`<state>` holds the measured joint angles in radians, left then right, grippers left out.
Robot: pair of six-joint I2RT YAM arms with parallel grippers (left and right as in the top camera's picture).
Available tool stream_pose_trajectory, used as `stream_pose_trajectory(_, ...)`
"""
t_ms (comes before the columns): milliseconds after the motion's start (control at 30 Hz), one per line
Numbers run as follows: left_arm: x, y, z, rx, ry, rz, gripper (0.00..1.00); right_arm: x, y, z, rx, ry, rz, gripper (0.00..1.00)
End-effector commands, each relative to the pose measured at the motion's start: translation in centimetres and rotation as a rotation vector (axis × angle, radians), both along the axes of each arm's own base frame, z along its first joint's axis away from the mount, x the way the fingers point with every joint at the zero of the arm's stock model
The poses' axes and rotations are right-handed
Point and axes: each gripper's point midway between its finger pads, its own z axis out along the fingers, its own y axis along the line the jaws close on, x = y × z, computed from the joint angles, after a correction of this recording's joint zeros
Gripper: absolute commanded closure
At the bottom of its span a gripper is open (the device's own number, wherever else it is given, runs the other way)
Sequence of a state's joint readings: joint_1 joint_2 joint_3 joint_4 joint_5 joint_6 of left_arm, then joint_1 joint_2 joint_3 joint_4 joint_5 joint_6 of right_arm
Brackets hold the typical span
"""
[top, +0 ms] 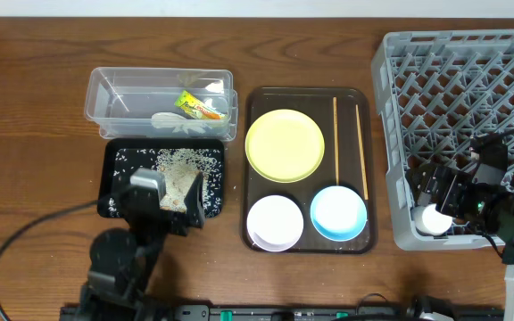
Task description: Sort waste into correct bins and load items into the dishwasher rack
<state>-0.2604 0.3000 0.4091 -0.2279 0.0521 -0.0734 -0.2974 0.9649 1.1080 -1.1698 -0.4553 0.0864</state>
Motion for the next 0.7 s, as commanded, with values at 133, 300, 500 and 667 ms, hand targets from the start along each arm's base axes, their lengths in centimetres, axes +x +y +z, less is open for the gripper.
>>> stream_pose_trajectory(133,-0.4,0.9,-3.4,0.001,-0.043,0.031,0.02,0.1,-0.1,0.6,-0.009,-0.02,0.004,0.01)
stream_pose_trajectory(300,-0.4,0.9,-5.2,-0.002,-0.056,0.031,0.02,0.1,-0.1,0.6,-0.009,-0.02,0.004,0.01)
stream_pose_trajectory(500,0.1,0.8,-7.2,-0.017,-0.112,0.032,0.02,0.1,-0.1,0.6,-0.009,-0.02,0.004,0.01)
stream_pose_trajectory(667,0.2,0.7,-7.4,-0.02,-0.121,0.033,0.02,0.1,-0.1,0.6,-0.009,-0.02,0.004,0.01)
